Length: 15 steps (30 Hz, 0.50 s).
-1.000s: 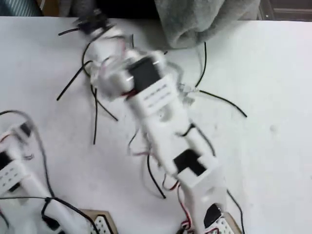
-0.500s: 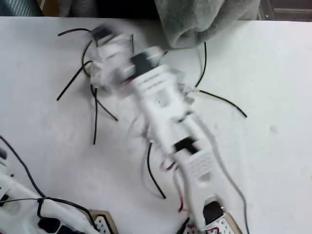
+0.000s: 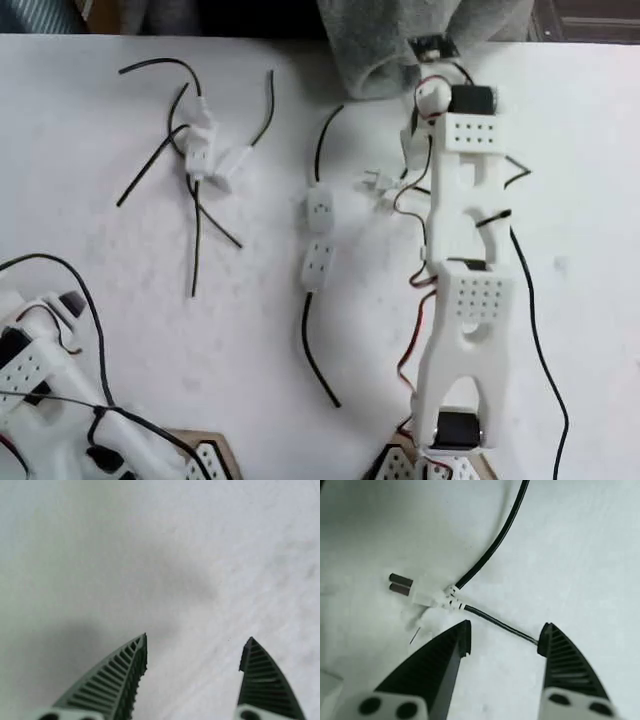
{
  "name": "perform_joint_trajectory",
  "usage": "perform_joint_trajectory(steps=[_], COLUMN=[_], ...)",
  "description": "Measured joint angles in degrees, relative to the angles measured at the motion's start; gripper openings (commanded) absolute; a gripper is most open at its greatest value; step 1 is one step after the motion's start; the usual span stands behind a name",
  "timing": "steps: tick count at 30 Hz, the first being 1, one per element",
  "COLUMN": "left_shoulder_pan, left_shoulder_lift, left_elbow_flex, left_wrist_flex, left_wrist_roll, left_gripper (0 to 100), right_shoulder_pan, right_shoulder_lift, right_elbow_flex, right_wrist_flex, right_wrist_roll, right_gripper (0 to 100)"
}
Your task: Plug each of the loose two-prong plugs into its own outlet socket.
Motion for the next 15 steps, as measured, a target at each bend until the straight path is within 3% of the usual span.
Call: perform_joint_trajectory(steps=[8,11,15], left_shoulder_pan=[0.44,0.44,0.44], left_shoulder_lift=[0.00,0.00,0.00], left_elbow_flex=[0.18,0.18,0.18], left_wrist_flex=[0.00,0.00,0.00], left_wrist_roll=[0.00,0.00,0.00], left_gripper=[29,29,29], right_shoulder_pan=[-2.73,-5.89,-9.67], right_shoulder_lift=[12.04,12.84,12.92], right_elbow_flex=[-8.53,-12.84,-20.04], right_wrist_flex=[-4.84,-2.11,1.32], right_wrist_roll=[-15.82,-15.91,-8.79], right_gripper=[22.5,22.5,22.5])
